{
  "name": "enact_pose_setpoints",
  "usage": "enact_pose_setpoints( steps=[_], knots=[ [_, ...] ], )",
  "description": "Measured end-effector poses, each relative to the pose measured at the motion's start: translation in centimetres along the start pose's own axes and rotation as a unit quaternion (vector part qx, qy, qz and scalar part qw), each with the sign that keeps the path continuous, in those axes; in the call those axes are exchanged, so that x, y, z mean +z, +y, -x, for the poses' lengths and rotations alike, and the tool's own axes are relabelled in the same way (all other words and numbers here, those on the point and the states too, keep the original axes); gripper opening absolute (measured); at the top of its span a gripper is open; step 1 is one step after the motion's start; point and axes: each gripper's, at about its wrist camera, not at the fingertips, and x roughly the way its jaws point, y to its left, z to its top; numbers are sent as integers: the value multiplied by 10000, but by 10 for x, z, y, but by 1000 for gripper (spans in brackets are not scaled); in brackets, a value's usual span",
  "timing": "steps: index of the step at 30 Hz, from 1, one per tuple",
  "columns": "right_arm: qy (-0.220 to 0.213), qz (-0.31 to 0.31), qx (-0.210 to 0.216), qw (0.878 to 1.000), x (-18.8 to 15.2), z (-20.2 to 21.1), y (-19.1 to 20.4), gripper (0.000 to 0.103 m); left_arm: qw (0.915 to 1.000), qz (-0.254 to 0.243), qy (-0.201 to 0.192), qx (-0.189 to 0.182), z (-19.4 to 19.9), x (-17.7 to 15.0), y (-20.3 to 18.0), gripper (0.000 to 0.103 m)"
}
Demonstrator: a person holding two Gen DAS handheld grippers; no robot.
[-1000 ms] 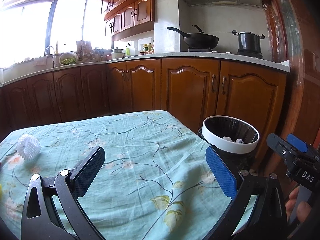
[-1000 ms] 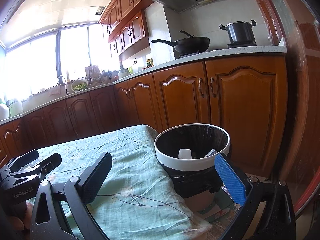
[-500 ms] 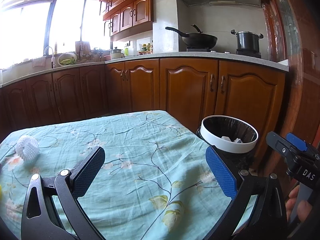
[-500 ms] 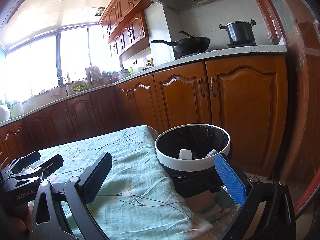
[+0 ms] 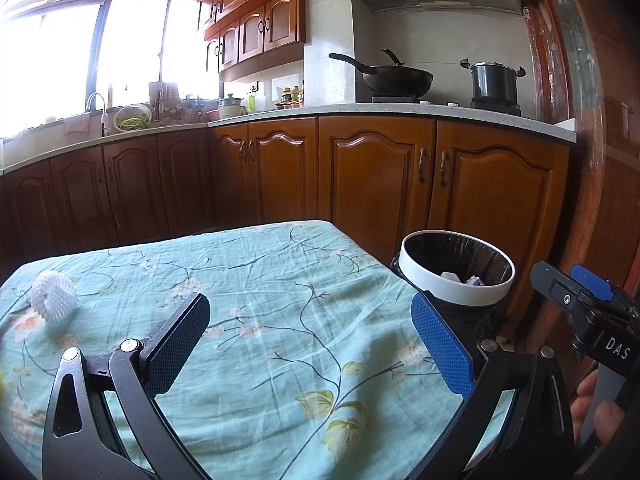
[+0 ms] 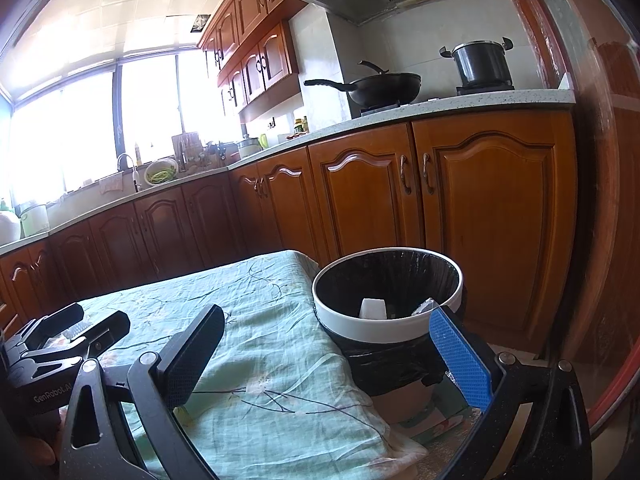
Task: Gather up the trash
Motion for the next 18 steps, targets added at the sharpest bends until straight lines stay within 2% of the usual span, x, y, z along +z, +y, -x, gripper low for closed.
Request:
enact_pose_setpoints(
  steps=[18],
  knots=[
    [30,-40,42,10000,0,-3,-1,103,10000,-19,41,-50,-4,0,1,103]
  ],
)
